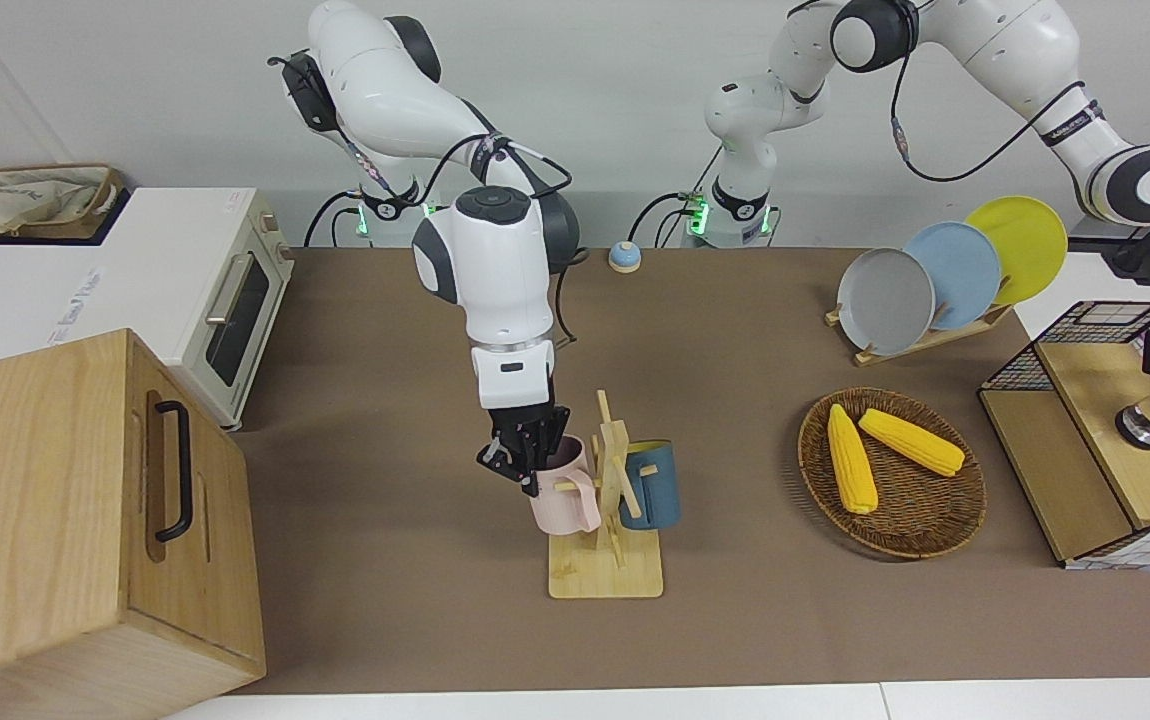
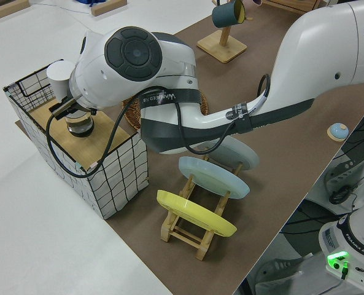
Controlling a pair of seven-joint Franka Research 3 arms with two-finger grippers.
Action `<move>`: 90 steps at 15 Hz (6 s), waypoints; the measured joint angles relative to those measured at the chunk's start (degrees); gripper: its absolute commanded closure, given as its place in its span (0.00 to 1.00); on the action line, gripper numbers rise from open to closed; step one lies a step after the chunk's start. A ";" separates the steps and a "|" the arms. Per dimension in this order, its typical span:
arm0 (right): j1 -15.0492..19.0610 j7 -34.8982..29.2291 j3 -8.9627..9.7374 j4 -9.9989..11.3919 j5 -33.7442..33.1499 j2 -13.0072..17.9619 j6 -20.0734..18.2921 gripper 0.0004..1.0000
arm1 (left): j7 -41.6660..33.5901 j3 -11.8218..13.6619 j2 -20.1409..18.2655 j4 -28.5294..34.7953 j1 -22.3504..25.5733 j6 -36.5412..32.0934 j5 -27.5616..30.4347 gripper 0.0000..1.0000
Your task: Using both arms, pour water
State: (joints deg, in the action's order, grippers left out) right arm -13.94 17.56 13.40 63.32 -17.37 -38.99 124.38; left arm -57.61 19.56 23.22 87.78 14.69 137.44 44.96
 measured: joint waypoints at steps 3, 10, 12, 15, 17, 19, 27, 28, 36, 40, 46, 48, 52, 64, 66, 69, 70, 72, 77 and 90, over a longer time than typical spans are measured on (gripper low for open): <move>0.01 0.00 -0.30 -0.33 0.00 0.01 -0.09 0.99 | 2.07 0.11 -0.04 -1.85 0.00 -2.34 -0.72 1.00; -0.06 0.00 -1.13 -0.71 0.29 0.28 -0.11 0.99 | 10.50 0.18 -0.94 -6.46 -0.12 -7.54 -8.49 1.00; 0.05 0.00 -1.30 -0.96 0.42 0.37 -0.30 0.99 | 12.49 0.03 -1.84 -6.61 -0.20 -8.45 -10.43 1.00; 0.32 0.02 -1.49 -1.03 0.45 0.89 -0.55 0.99 | 15.37 -0.18 -3.70 -6.70 -0.37 -10.41 -13.07 1.00; 0.72 0.13 -1.49 -1.03 0.46 1.18 -1.01 0.99 | 17.08 -0.19 -4.96 -6.73 -0.76 -11.95 -14.44 1.00; 1.17 0.45 -1.51 -1.04 0.64 1.40 -1.39 0.99 | 19.63 -0.33 -6.18 -6.77 -1.26 -13.26 -16.32 1.00; 4.69 4.22 -1.24 -1.22 2.21 2.33 -3.00 0.99 | 28.25 -0.60 -12.73 -6.98 -4.60 -19.49 -24.08 1.00; 5.35 5.33 -1.24 -1.22 2.74 2.61 -3.32 0.99 | 28.91 -0.64 -13.12 -6.95 -4.92 -19.95 -24.29 1.00; 11.39 13.48 -1.09 0.22 4.62 8.52 -13.03 0.99 | 36.99 -2.22 -17.29 -2.44 -8.15 -20.43 -31.46 1.00; 12.13 11.73 -1.29 1.47 5.86 12.28 -25.24 1.00 | 47.87 -6.64 -23.77 5.70 -11.77 -19.62 -38.88 1.00; 12.04 -8.23 -1.18 2.72 12.38 16.08 -42.00 1.00 | 53.58 -11.30 -33.44 20.10 -12.26 -13.49 -40.40 1.00; 11.77 -16.22 -0.80 3.60 15.50 17.03 -45.25 1.00 | 53.79 -11.49 -36.92 25.28 -12.25 -10.85 -40.41 1.00; 10.14 -28.50 -0.19 5.05 23.77 18.15 -46.62 1.00 | 54.43 -12.58 -43.03 34.75 -12.25 -6.08 -40.42 1.00; 3.35 -62.34 9.45 12.37 29.83 18.47 -29.76 1.00 | 54.76 -17.30 -55.49 50.90 -12.26 -5.26 -40.45 1.00; 2.15 -66.15 10.02 13.68 29.85 18.38 -27.04 1.00 | 54.70 -17.84 -57.64 53.79 -12.42 -5.25 -40.48 1.00; 0.73 -71.19 11.20 16.08 29.85 17.89 -22.78 1.00 | 54.82 -19.36 -59.67 57.41 -12.88 -5.24 -40.48 1.00; 0.26 -71.87 11.34 16.93 29.85 17.59 -22.00 1.00 | 54.90 -19.85 -59.95 58.14 -12.91 -5.24 -40.48 1.00; -1.04 -73.35 11.46 18.20 29.85 16.56 -19.96 1.00 | 55.00 -20.39 -60.15 59.00 -13.03 -5.25 -40.48 1.00; -6.49 -79.36 11.52 19.33 28.61 11.77 -11.19 1.00 | 55.71 -20.48 -60.15 59.46 -14.06 -5.30 -40.48 1.00; -13.91 -91.70 11.50 18.94 18.04 1.22 4.48 0.91 | 55.94 -20.47 -60.15 59.59 -14.46 -5.69 -40.48 1.00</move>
State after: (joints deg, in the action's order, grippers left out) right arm -27.85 -74.14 24.90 82.26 0.67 -37.78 128.86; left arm -1.66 -0.91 -36.94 147.38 0.24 131.75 4.48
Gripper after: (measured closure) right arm 0.947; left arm 0.366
